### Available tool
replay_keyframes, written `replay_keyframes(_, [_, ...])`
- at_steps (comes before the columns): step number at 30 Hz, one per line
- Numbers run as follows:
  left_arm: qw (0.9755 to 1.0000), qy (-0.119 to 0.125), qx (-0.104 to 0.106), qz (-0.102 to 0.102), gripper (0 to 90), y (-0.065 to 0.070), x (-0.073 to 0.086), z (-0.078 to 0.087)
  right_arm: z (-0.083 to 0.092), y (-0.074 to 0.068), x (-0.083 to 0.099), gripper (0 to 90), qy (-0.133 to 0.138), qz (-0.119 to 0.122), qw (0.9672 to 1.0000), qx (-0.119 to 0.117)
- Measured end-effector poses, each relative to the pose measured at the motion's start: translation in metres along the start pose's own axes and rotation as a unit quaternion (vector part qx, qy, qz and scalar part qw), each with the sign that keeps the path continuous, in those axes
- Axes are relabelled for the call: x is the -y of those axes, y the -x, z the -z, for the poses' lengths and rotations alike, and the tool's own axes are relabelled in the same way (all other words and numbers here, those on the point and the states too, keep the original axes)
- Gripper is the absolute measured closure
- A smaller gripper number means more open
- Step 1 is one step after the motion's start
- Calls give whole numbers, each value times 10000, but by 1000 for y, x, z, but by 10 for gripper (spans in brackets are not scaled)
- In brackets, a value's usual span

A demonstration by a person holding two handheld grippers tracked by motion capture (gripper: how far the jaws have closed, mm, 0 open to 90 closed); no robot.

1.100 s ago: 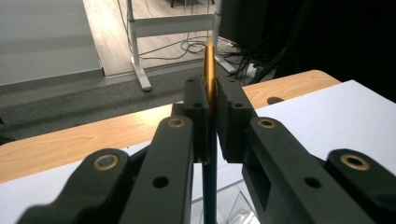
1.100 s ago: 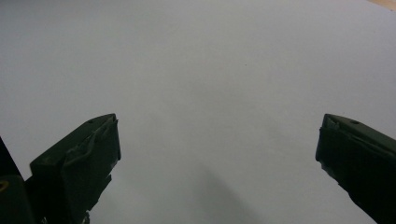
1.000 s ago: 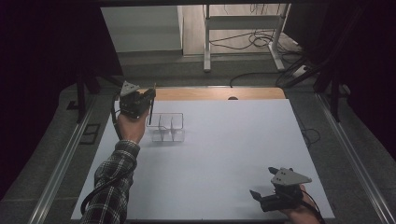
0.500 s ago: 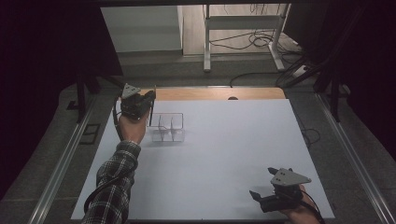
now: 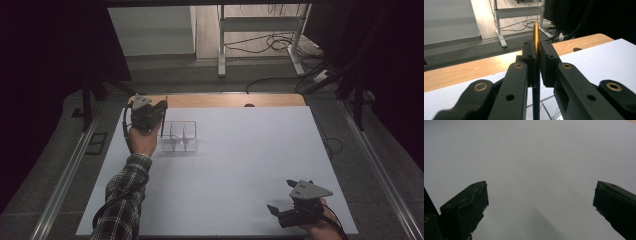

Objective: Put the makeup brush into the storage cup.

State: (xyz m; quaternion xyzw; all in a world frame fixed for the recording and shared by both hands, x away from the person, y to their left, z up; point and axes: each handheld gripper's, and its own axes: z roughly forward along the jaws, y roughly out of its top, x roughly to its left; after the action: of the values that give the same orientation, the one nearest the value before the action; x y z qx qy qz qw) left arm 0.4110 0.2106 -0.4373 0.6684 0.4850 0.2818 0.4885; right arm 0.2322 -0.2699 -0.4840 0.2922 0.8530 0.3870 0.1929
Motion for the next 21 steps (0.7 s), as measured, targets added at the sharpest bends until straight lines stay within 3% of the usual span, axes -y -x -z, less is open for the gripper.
replay_keyframes(21, [9999, -103, 40, 115, 837, -4, 21, -3, 0, 0, 0, 1, -32, 23, 10000, -18])
